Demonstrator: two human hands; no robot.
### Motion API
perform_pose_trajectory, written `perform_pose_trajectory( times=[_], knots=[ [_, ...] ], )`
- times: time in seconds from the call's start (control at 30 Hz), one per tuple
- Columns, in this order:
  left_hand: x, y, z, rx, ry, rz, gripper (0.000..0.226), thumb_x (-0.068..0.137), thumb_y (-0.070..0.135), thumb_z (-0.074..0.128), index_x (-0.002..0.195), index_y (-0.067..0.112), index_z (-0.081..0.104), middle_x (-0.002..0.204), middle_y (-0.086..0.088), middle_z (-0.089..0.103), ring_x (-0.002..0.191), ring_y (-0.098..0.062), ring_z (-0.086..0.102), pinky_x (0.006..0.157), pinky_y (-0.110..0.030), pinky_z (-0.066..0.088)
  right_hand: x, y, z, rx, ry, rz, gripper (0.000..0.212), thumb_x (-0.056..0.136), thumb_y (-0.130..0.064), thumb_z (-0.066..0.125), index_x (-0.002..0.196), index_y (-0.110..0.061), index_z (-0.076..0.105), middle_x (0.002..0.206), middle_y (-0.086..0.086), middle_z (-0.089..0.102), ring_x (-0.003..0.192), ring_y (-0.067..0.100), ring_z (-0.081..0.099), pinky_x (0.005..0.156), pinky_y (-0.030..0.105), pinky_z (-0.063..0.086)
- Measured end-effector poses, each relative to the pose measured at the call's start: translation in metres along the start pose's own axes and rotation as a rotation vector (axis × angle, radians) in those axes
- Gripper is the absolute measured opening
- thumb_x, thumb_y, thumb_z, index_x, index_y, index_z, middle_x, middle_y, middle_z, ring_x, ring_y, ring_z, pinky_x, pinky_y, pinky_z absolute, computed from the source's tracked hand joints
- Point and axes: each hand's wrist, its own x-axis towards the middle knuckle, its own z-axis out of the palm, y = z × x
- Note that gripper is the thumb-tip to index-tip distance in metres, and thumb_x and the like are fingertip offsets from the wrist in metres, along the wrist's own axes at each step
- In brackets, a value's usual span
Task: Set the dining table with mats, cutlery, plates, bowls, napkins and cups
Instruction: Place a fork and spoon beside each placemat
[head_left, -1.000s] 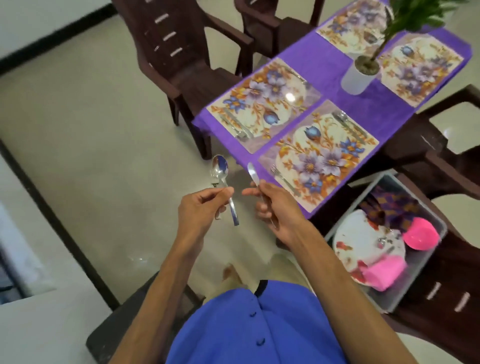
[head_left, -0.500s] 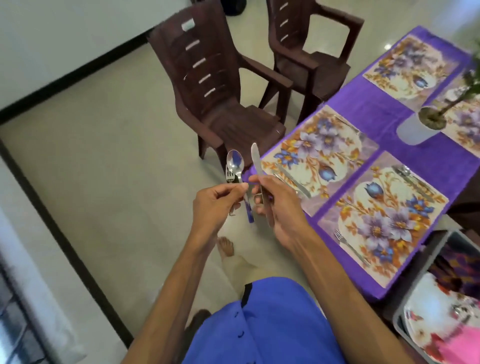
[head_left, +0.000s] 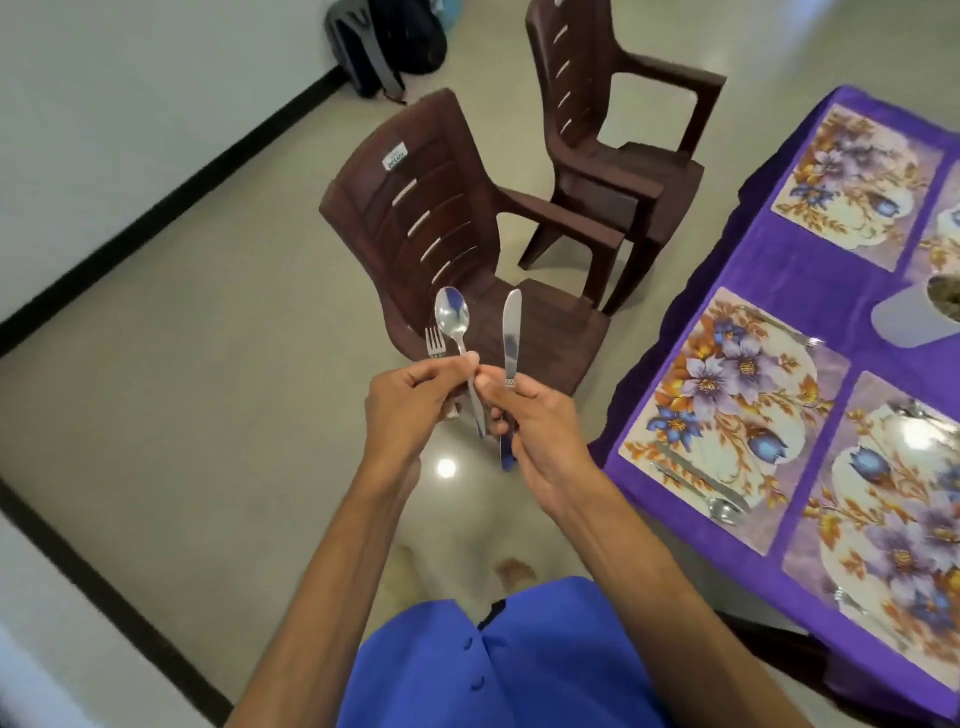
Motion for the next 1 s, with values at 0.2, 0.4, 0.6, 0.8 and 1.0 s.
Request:
perform_pose_trajectory(
  times=[0.2,0.4,0.6,0.8,1.0],
  knots=[
    [0.120,0.051,-0.086,0.049,-0.178,0.012,0.017,0.083,0.029,0.087,0.098,0.020,0.086,0.090,-0.005,0.081,0.078,-0.010,0.072,0.078,-0.028,0.057,0.073,0.002,0.128,0.103,0.160,-0.026,0.026,0.084,-0.004,0.082,0.109,0.000,0.076,0.088,0.013,0.071,0.064,0.009,0.049,0.054,0.020,0.038],
    [0.230,0.123,-0.180,0.143,-0.402,0.038,0.023,0.094,0.026,0.077,0.114,0.016,0.081,0.107,0.000,0.081,0.106,-0.015,0.076,0.099,-0.037,0.058,0.123,-0.015,0.231,0.273,0.353,-0.076,0.028,0.086,0.002,0.078,0.113,-0.002,0.074,0.091,0.011,0.072,0.061,0.005,0.049,0.054,0.018,0.037],
    [0.344,0.194,-0.224,0.221,-0.710,0.047,0.027,0.106,0.007,0.058,0.128,0.014,0.072,0.121,-0.002,0.077,0.111,-0.019,0.075,0.096,-0.031,0.060,0.200,-0.040,0.299,0.304,0.460,-0.151,0.023,0.089,0.002,0.075,0.111,-0.002,0.075,0.086,0.004,0.072,0.061,0.004,0.058,0.052,0.017,0.036],
    [0.461,0.238,-0.224,0.229,-0.758,0.019,0.014,0.104,0.004,0.061,0.116,0.004,0.053,0.107,-0.016,0.079,0.100,-0.029,0.078,0.088,-0.036,0.063,0.313,-0.054,0.354,0.431,0.544,-0.175,0.026,0.085,-0.001,0.079,0.111,0.001,0.076,0.091,0.008,0.071,0.066,0.007,0.050,0.052,0.018,0.036],
    [0.566,0.292,-0.225,0.361,-0.803,-0.036,0.025,0.102,0.012,0.066,0.125,0.003,0.061,0.108,-0.013,0.080,0.101,-0.025,0.078,0.088,-0.034,0.063,0.401,-0.100,0.404,0.557,0.659,-0.223,0.027,0.083,-0.004,0.082,0.109,0.002,0.077,0.087,0.007,0.063,0.063,0.006,0.044,0.052,0.019,0.037]
  ],
)
